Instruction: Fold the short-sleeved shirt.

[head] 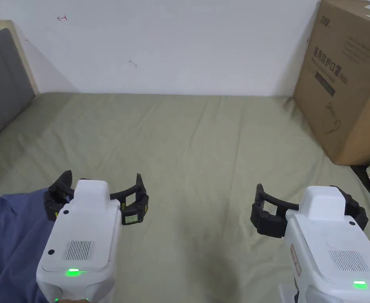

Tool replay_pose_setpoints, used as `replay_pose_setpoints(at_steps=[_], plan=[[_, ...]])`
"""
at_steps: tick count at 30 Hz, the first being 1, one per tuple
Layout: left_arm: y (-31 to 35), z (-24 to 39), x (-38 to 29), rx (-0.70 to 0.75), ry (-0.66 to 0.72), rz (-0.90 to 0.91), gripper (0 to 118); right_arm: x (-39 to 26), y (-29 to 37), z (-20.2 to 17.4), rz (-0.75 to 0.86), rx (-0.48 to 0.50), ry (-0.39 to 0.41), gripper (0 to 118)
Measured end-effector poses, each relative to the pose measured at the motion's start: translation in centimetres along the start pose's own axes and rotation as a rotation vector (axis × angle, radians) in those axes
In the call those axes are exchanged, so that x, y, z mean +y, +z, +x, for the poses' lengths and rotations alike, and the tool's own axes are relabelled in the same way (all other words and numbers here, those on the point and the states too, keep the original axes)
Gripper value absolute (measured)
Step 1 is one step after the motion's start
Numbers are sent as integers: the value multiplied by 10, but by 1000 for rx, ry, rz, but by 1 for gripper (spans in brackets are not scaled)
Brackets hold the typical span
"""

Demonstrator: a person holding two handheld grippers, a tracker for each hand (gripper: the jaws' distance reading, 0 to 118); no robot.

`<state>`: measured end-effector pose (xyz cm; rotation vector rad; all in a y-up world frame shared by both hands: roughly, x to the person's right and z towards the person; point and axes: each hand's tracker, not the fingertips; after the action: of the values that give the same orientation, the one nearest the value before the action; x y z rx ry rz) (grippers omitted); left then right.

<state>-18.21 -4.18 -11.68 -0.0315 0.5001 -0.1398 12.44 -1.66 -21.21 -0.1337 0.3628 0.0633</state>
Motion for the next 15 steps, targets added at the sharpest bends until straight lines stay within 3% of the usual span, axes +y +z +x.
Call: replay_pose_setpoints(at_steps=[15], plan=[[-1,-7,0,-6,47,-2,118,4,1,0,7,-20,-1,117]])
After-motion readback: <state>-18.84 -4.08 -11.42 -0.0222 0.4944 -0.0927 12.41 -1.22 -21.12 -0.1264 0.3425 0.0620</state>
